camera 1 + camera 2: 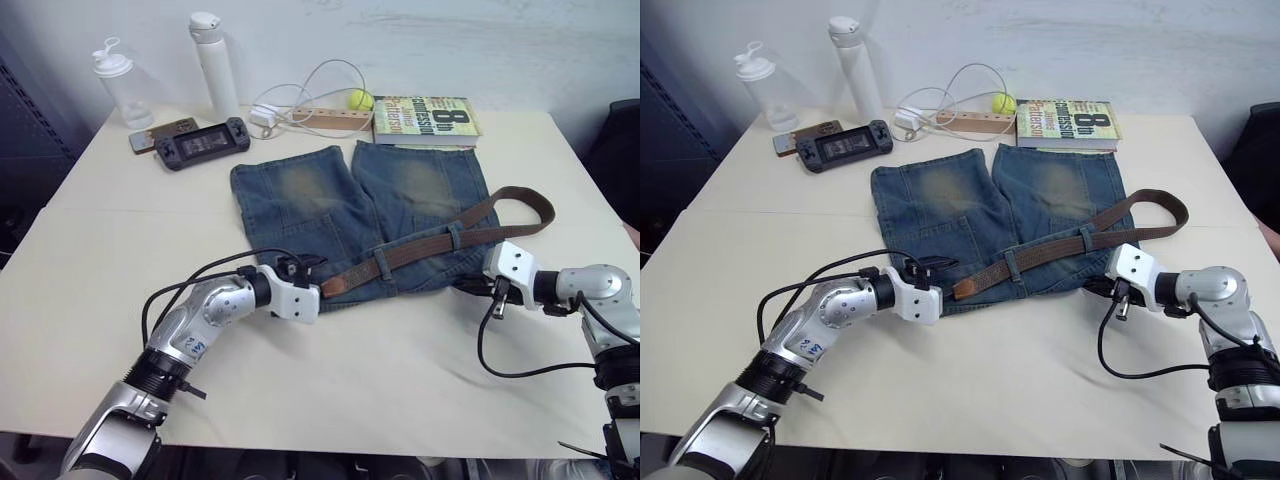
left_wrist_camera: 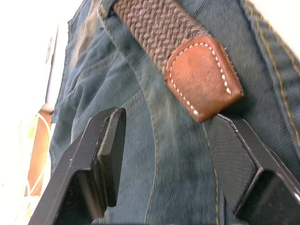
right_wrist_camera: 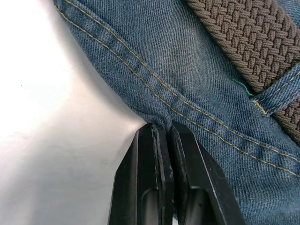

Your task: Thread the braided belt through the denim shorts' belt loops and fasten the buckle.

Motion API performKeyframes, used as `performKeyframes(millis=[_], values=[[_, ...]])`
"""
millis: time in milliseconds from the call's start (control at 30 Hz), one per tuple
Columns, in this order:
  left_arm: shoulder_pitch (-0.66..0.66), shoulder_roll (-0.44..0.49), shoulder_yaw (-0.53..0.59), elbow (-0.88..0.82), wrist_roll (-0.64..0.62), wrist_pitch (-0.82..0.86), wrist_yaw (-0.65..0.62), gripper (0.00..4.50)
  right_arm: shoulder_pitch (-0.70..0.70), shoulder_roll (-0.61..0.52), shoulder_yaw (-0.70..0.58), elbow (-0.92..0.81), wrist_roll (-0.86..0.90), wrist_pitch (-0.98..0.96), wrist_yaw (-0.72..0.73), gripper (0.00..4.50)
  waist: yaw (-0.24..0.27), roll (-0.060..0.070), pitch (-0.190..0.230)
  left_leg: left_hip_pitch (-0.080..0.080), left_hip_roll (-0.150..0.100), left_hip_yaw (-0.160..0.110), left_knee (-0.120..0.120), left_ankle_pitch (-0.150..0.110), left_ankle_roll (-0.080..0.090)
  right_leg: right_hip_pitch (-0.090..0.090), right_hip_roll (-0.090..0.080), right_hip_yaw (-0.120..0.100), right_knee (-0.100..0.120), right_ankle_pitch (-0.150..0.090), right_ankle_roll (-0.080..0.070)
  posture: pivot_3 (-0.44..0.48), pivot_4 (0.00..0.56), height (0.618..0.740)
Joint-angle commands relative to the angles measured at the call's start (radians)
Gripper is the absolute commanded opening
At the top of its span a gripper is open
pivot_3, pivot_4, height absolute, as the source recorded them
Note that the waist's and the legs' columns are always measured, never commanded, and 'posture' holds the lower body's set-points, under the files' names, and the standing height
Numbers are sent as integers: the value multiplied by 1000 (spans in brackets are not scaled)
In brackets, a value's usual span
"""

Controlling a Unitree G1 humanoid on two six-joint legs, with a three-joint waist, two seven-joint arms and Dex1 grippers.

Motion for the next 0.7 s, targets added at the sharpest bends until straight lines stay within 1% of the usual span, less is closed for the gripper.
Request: performKeyframes(millis=[33, 200, 233, 267, 333, 367, 400, 433, 567, 700], values=[[-2, -12, -9, -11, -4, -14, 8, 2952, 30, 6, 7, 7, -3, 20, 5, 0, 0, 0, 0, 0, 0, 0, 0, 0, 0, 0, 0, 0, 0, 0, 0, 0, 150, 708], [-5, -26, -12, -11, -10, -24, 8, 2952, 38, 3, 6, -5, -5, 30, 6, 0, 0, 0, 0, 0, 0, 0, 0, 0, 0, 0, 0, 0, 0, 0, 0, 0, 150, 708], [-4, -25, -11, -11, -12, -27, 7, 2412, 38, 3, 6, -6, -6, 32, 7, 0, 0, 0, 0, 0, 0, 0, 0, 0, 0, 0, 0, 0, 0, 0, 0, 0, 150, 708], [-3, -22, -9, -13, -12, -33, 8, 2135, 38, 3, 6, -6, -6, 34, 7, 0, 0, 0, 0, 0, 0, 0, 0, 0, 0, 0, 0, 0, 0, 0, 0, 0, 150, 708], [2, -18, 2, -21, -14, -41, 19, 1248, 37, 4, 7, -6, -7, 35, 7, 0, 0, 0, 0, 0, 0, 0, 0, 0, 0, 0, 0, 0, 0, 0, 0, 0, 150, 708], [5, -17, 9, -25, -18, -45, 25, 878, 37, 4, 7, -5, -8, 36, 8, 0, 0, 0, 0, 0, 0, 0, 0, 0, 0, 0, 0, 0, 0, 0, 0, 0, 150, 708], [10, -11, 19, -34, -16, -51, 34, 393, 34, 7, 10, 0, -10, 33, 8, 0, 0, 0, 0, 0, 0, 0, 0, 0, 0, 0, 0, 0, 0, 0, 0, 0, 150, 708], [14, -7, 25, -39, -14, -55, 41, 42, 32, 9, 12, 3, -11, 31, 8, 0, 0, 0, 0, 0, 0, 0, 0, 0, 0, 0, 0, 0, 0, 0, 0, 0, 150, 708], [56, 39, 57, -98, -23, -51, 31, 15, 17, 20, 20, 18, -16, 23, 12, 0, -3, 0, 0, 0, 0, 0, 0, 0, 0, 0, 0, 0, 0, 0, 0, 0, 150, 708], [110, 96, 123, -216, -52, 7, -1, 15, 2, 28, 30, 37, -24, 17, 19, 0, -7, 0, 0, 0, 0, 0, 0, 0, 0, 0, 0, 0, 0, 0, 0, 0, 150, 708]])
